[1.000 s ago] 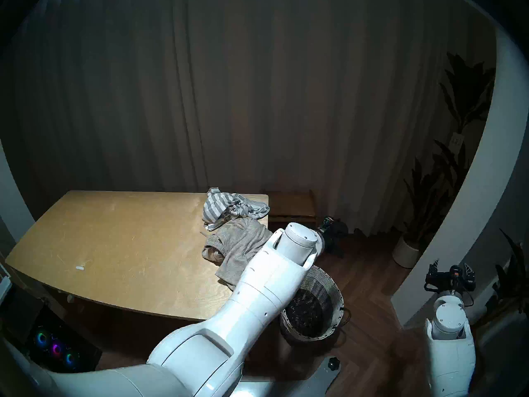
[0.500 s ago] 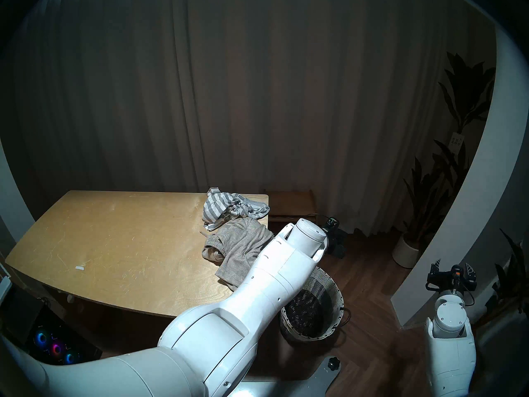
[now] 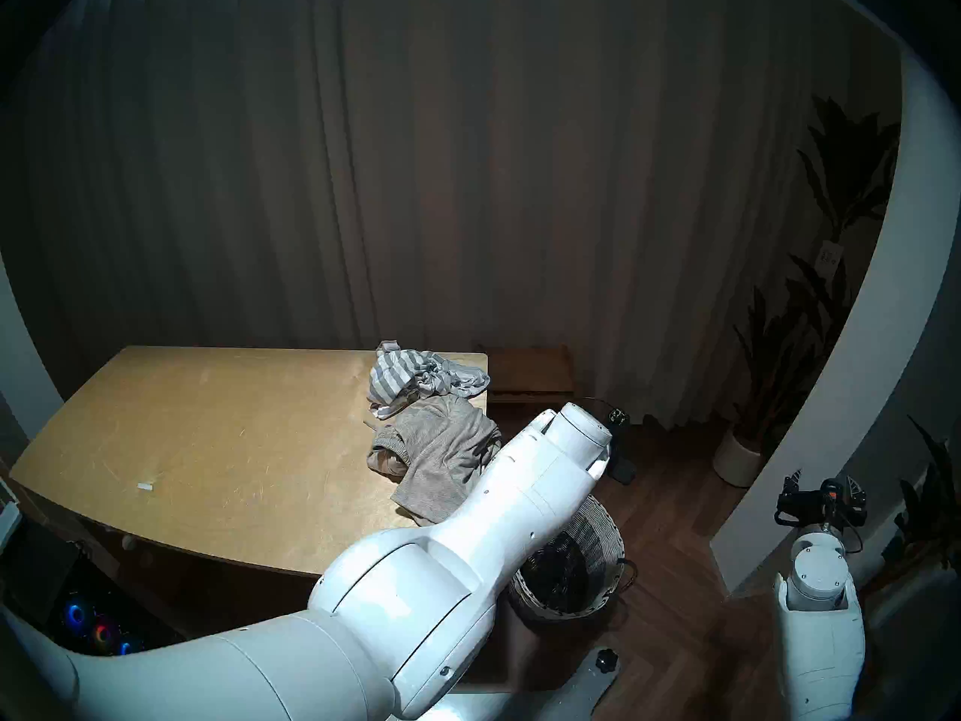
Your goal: Toss clothes into the laundry hamper
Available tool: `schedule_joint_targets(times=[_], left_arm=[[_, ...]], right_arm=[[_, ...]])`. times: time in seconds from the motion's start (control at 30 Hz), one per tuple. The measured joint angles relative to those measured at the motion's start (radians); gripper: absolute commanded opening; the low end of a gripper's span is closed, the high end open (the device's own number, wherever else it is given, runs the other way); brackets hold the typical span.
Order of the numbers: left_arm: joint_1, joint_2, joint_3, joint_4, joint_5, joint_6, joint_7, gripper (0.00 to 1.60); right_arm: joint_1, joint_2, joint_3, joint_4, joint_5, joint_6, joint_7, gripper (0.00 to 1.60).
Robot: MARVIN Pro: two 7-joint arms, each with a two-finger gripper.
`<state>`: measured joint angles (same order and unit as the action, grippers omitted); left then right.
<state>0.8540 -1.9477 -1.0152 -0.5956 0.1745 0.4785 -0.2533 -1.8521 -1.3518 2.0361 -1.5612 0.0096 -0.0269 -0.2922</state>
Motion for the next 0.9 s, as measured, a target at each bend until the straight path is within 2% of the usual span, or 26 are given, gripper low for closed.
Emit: schedule_joint_targets(times=[0.23, 0.4, 0.6, 0.9], left_arm=[[-0.049, 0.012, -0.088, -0.076, -0.019, -0.05, 0.019, 1.6], [-0.089, 0.056, -0.159, -0.143, -0.018, -0.093, 0.052, 1.6], [-0.136, 0.137, -0.264, -0.21, -0.01, -0.116, 0.102, 1.6], [-0.147, 0.252, -0.39, -0.26, 0.015, -0.128, 0.174, 1.6]], right_arm=[[0.006, 0.001, -0.001, 0.003, 0.0, -0.001, 0.0, 1.6], [0.026, 0.006, -0.036, -0.009, -0.001, -0.008, 0.015, 1.6], [0.085, 0.022, -0.108, -0.058, -0.009, -0.02, 0.046, 1.6], [0.18, 0.044, -0.24, -0.135, -0.025, -0.03, 0.096, 1.6]])
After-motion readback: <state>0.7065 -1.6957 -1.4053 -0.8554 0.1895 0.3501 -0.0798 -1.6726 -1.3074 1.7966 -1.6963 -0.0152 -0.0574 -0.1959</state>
